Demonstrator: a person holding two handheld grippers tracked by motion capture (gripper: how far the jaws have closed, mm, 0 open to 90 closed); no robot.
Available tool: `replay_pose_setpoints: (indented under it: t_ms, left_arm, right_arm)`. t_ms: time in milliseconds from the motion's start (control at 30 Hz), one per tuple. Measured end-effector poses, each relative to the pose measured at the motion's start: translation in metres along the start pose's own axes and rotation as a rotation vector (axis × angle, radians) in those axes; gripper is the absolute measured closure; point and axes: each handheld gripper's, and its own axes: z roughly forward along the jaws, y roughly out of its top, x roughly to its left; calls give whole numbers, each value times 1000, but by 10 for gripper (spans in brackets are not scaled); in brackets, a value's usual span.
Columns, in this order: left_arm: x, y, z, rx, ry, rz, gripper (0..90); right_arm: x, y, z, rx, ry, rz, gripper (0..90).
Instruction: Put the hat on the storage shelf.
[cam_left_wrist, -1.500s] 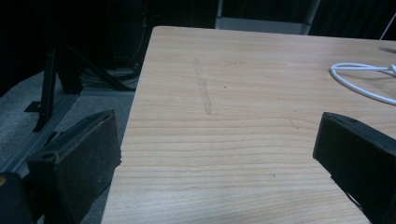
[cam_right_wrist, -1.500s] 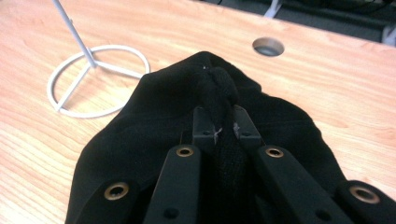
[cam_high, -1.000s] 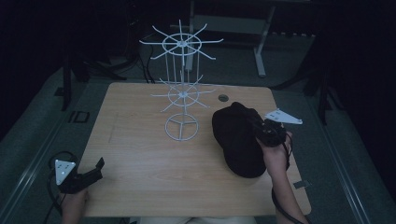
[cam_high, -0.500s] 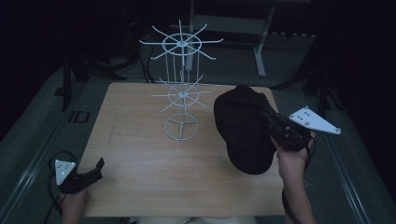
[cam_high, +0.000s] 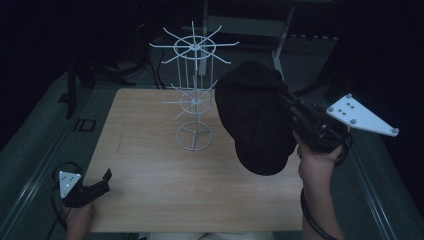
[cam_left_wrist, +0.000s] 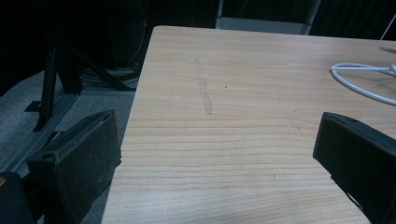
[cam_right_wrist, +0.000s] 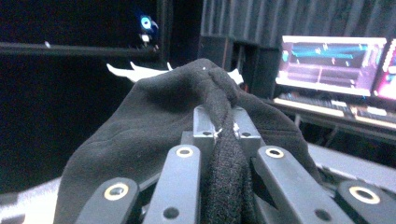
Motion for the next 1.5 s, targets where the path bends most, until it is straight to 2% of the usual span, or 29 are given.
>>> replay_pose_setpoints:
  t_ms: [167,267,367,533,633,767,1200,1400,1500]
  left_arm:
    - [0,0,0,-1,-4,-6,15]
    - [0,0,0,-1,-3,-5,15]
    - [0,0,0,-1,-2,-1,15]
    - [0,0,0,-1,-6,1,15]
    - [0,0,0,-2,-6,0,15]
    - [0,0,0,-1,-7,1,15]
    - [0,0,0,-1,-5,2,14]
    - [0,0,0,-3,-6,2,14]
    - [0,0,0,-1,-7,2,14]
  right_arm:
    - [11,26,13,-49,16,-17,839]
    - [14,36,25,-56,26,-13,839]
    - [18,43,42,-45,32,-12,839]
    - [27,47,68,-5,32,-40,838]
    - [29,41,79,20,36,-39,838]
    - [31,30,84,45,54,-35,838]
    - [38,-6,86,105,106,-27,831]
    - [37,-22,88,129,142,-4,818]
    - [34,-29,89,130,145,12,765]
